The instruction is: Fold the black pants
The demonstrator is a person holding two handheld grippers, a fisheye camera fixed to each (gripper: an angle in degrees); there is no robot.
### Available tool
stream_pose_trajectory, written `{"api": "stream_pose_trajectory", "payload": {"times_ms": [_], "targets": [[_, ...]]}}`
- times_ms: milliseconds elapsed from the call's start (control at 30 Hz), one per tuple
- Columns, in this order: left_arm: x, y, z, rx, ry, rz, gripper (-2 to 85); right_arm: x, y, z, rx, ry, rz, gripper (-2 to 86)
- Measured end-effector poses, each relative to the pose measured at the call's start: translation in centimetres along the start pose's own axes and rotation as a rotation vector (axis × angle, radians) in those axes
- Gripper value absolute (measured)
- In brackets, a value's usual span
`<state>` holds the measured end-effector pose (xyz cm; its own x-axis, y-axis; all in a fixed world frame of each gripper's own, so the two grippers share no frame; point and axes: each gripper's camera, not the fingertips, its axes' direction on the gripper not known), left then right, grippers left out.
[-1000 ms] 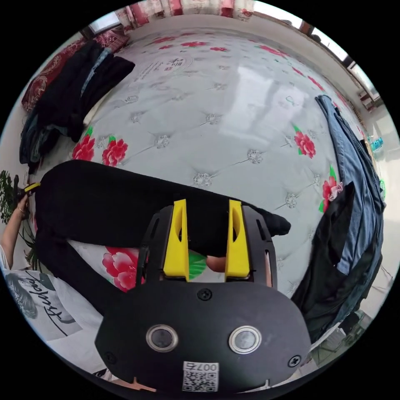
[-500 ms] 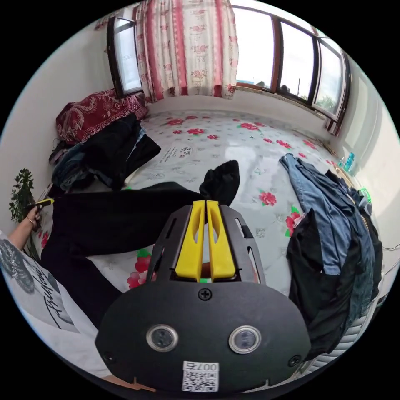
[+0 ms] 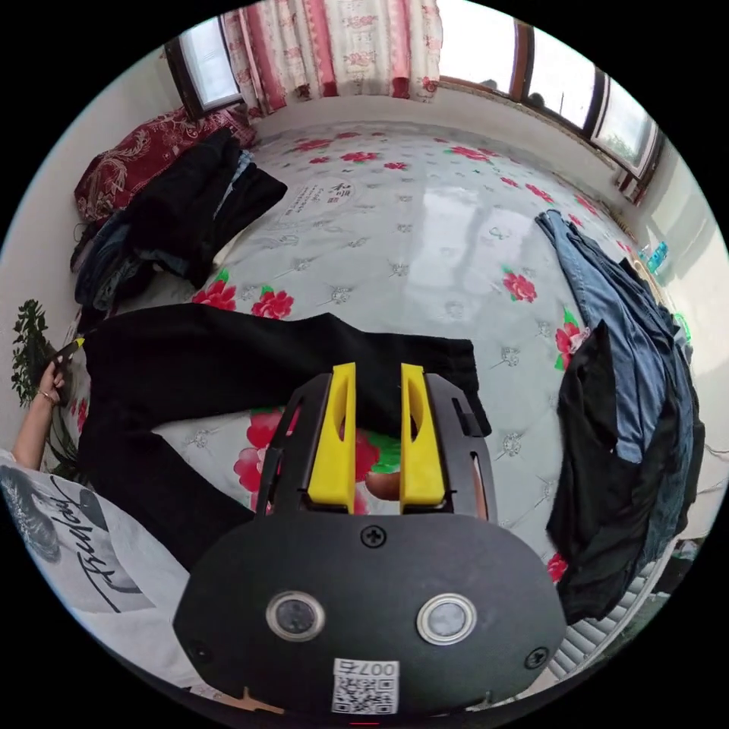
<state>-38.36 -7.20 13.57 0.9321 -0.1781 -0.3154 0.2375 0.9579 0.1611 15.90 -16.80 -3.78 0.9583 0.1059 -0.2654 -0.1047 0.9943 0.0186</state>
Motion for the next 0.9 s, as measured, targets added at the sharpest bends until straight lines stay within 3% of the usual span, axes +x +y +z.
{"api": "stream_pose_trajectory", "payload": {"times_ms": [267, 467, 633, 800, 900], "targets": [[-1.4, -0.1, 0.4, -0.043, -0.027, -0.013, -1.0, -1.3, -7.1, 10.1, -0.305, 0.055, -0.121, 7.5], [-3.5, 1.7, 0.7, 0.009, 0.056, -0.121, -1.0, -1.2, -5.1, 10.3, -0.260, 0.076, -0.047, 2.3], [-4.3, 2.8, -0.2, 0.052, 0.131, -0.172, -1.0, 0.0, -1.7, 1.3, 0.074, 0.098, 0.074, 0.5], [-3.9, 5.5, -5.7, 0.161, 0.193, -0.139, -1.0, 0.7, 7.3, -12.0, 0.449, -0.025, 0.149, 0.3], [-3.3, 9.1, -10.5, 0.259, 0.240, -0.103, -1.0, -0.1, 14.0, -16.9, 0.541, 0.010, 0.109, 0.3]]}}
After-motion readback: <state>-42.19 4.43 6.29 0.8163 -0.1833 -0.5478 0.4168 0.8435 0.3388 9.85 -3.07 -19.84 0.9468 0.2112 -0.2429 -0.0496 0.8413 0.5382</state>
